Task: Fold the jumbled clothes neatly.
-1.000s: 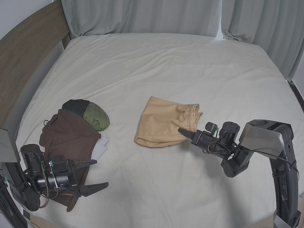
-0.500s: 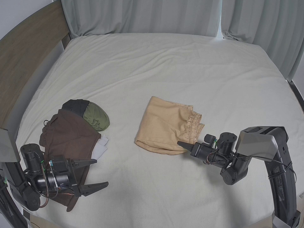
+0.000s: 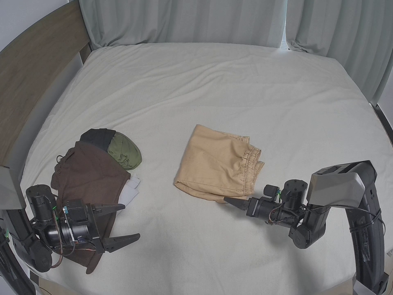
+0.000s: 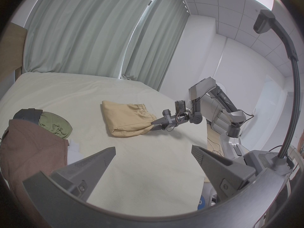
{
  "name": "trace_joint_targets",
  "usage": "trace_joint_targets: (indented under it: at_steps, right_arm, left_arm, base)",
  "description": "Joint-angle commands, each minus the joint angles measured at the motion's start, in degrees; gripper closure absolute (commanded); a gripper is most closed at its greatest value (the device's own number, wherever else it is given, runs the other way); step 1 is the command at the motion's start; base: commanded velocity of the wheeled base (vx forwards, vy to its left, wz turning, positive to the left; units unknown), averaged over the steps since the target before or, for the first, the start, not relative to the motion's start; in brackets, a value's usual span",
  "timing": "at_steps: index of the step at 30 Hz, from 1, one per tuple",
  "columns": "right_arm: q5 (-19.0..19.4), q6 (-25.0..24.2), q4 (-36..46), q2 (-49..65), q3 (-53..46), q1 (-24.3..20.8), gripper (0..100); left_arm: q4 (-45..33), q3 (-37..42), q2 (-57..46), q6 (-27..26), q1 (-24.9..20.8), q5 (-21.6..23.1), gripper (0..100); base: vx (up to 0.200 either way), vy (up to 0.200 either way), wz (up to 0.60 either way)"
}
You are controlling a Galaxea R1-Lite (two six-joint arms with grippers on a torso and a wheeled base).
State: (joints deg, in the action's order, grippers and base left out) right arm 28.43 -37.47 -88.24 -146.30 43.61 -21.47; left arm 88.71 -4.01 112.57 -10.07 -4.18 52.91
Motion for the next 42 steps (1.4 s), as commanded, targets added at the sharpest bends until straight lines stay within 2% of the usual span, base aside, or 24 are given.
trace_joint_targets:
  at_steps: [1, 8, 14, 20, 29, 35, 42]
  right_arm:
    - [0.05, 1.79, 0.08, 4.36, -6.16, -3.84, 0]
    - [0.14, 1.70, 0.08, 9.81, -10.12, -9.12, 0]
    - [0.49, 1.09, 0.08, 13.67, -7.22, -9.91, 0]
    - [-0.13, -2.87, 0.08, 13.58, 6.14, -5.78, 0]
    - [-0.22, -2.78, 1.84, 2.69, 17.57, 2.40, 0]
    - [-0.22, -2.69, 1.84, -2.76, 20.55, 4.77, 0]
    - [-0.30, -1.99, 1.05, -6.37, 20.73, 5.30, 0]
  left_arm:
    - [-0.03, -0.21, -0.07, -0.04, 0.05, 0.00, 0]
    - [0.06, -0.30, 0.11, -0.04, 0.05, 0.00, 0]
    - [0.06, -0.30, -0.07, 0.05, 0.23, 0.00, 0]
    - [0.06, -0.38, 0.02, 0.05, 0.23, 0.00, 0]
    - [0.06, -0.30, 0.02, 0.14, 1.11, 0.00, 0]
    - [0.06, -0.30, 0.20, 0.05, 1.11, 0.00, 0]
    - [0.06, -0.30, 0.20, 0.05, 1.11, 0.00, 0]
  base:
    - [0.000, 0.000, 0.00]
    - [0.000, 0.000, 0.00]
    - [0.000, 0.000, 0.00]
    - [0.000, 0.000, 0.00]
    - [0.000, 0.000, 0.00]
    - [0.000, 0.000, 0.00]
    - [0.000, 0.000, 0.00]
